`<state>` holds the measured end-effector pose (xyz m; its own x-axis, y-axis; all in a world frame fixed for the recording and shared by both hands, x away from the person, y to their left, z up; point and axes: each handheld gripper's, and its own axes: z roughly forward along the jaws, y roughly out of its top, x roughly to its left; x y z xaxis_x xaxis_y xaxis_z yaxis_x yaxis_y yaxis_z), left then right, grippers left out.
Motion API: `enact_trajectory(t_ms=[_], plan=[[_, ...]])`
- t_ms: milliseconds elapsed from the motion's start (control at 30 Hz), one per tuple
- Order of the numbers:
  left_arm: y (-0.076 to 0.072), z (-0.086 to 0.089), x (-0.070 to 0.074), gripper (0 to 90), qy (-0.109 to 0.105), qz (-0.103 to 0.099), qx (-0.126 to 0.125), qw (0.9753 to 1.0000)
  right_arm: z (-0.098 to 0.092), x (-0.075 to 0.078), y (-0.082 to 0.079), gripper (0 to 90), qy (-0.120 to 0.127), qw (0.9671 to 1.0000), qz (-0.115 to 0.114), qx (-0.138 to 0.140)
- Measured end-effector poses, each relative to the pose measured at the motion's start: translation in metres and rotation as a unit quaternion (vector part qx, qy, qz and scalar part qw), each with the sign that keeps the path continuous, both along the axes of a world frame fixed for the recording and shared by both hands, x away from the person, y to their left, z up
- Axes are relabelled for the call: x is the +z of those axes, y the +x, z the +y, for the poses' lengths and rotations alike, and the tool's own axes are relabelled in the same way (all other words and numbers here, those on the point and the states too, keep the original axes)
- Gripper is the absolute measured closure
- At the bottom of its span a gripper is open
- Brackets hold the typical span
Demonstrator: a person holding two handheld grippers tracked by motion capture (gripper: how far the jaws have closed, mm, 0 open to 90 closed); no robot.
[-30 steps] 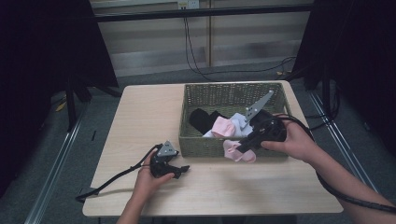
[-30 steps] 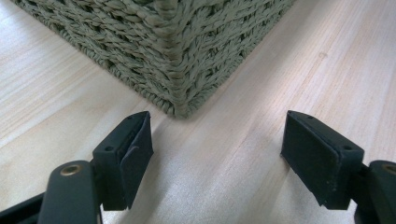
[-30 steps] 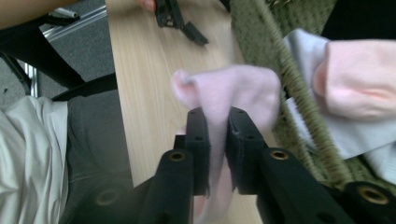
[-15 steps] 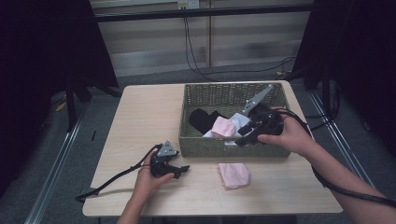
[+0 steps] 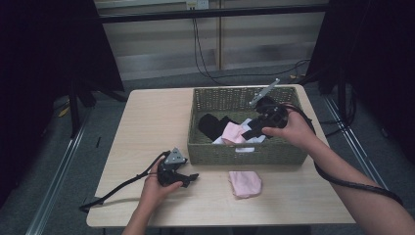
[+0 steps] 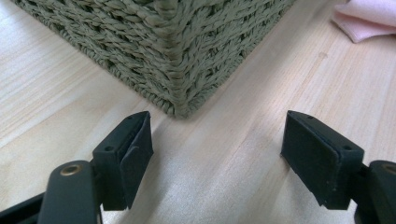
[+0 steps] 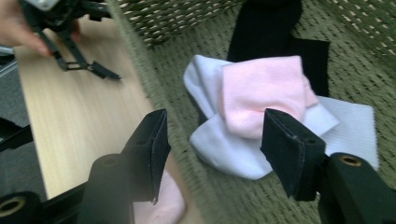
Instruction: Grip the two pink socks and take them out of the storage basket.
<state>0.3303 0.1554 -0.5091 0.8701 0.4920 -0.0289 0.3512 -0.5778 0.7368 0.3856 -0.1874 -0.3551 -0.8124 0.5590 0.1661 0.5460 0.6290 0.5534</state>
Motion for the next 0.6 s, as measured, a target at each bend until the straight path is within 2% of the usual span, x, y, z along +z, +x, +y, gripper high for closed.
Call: enact_trajectory(t_ms=[200,600], plan=[[0.0,-0.001,0.0,24.2,-0.005,0.001,0.003,1.0,-0.001,-0.008,0.015,38.7,-0.004,0.9997,0.005,-0.024],[0.0,-0.001,0.0,24.3,-0.005,0.001,0.004,1.0,0.0,-0.026,0.033,36.4,-0.019,0.9988,0.01,-0.043]])
